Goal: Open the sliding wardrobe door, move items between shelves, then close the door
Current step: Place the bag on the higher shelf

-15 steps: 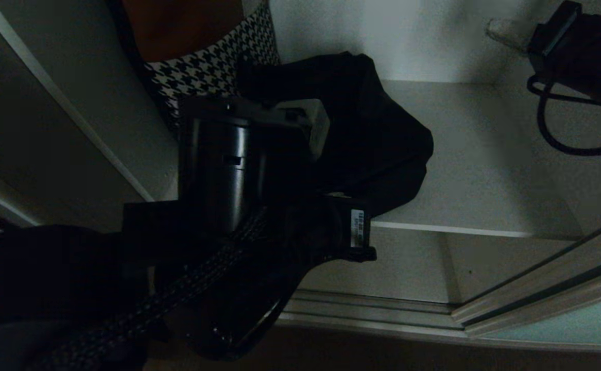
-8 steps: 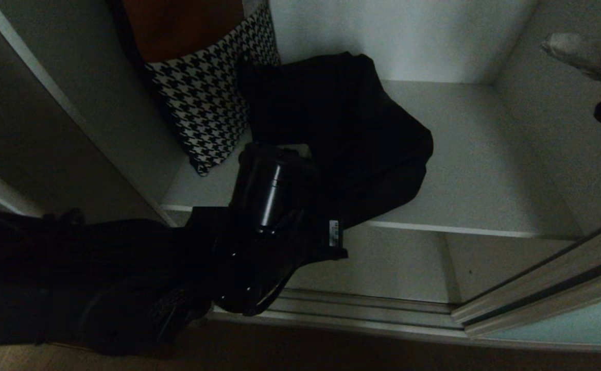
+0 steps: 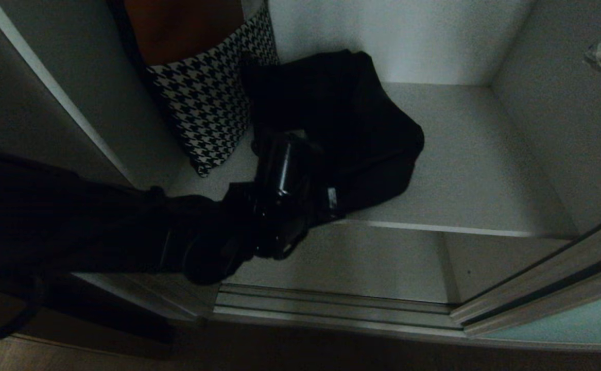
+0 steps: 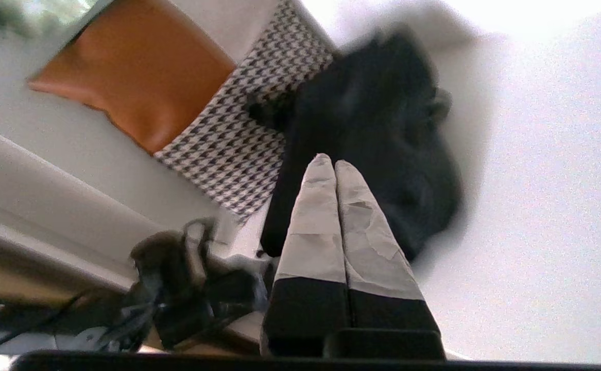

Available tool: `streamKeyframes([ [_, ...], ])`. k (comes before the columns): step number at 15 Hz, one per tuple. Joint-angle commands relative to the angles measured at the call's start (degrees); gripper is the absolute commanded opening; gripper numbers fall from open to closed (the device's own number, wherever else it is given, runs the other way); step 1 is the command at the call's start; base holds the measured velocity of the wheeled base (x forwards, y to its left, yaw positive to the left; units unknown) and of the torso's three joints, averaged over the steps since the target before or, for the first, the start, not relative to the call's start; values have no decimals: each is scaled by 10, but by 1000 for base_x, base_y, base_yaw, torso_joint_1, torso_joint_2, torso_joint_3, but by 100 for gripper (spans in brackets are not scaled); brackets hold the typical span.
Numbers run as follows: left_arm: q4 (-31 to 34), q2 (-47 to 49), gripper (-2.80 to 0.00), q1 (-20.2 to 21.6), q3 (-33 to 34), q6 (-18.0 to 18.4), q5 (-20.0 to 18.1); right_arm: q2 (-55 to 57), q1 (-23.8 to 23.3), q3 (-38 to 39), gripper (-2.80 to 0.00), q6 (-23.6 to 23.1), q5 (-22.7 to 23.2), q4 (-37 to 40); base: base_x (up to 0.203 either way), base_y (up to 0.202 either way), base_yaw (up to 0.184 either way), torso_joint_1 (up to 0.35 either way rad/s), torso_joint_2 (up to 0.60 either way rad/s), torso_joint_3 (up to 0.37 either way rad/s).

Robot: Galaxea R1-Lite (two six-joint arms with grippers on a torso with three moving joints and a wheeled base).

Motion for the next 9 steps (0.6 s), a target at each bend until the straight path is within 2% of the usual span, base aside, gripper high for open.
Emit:
streamKeyframes([
  [1,8,-14,-280,-1,-12,3,1,-14,0,11,-280,7,2,-2,0,0,0,0,0,0],
  [3,5,-16,-280,3,-29,38,9,-19,-1,21,-280,8,2,-3,0,0,0,0,0,0],
  [5,-4,1,-280,6,-38,46,13,-22,-3,24,-280,9,1,-3,0,0,0,0,0,0],
  [7,-60,35,-280,11,-61,68,14,-38,-6,39,-280,9,2,-3,0,0,0,0,0,0],
  [9,-134,81,-280,21,-76,125,15,-48,-7,48,-280,9,2,-3,0,0,0,0,0,0],
])
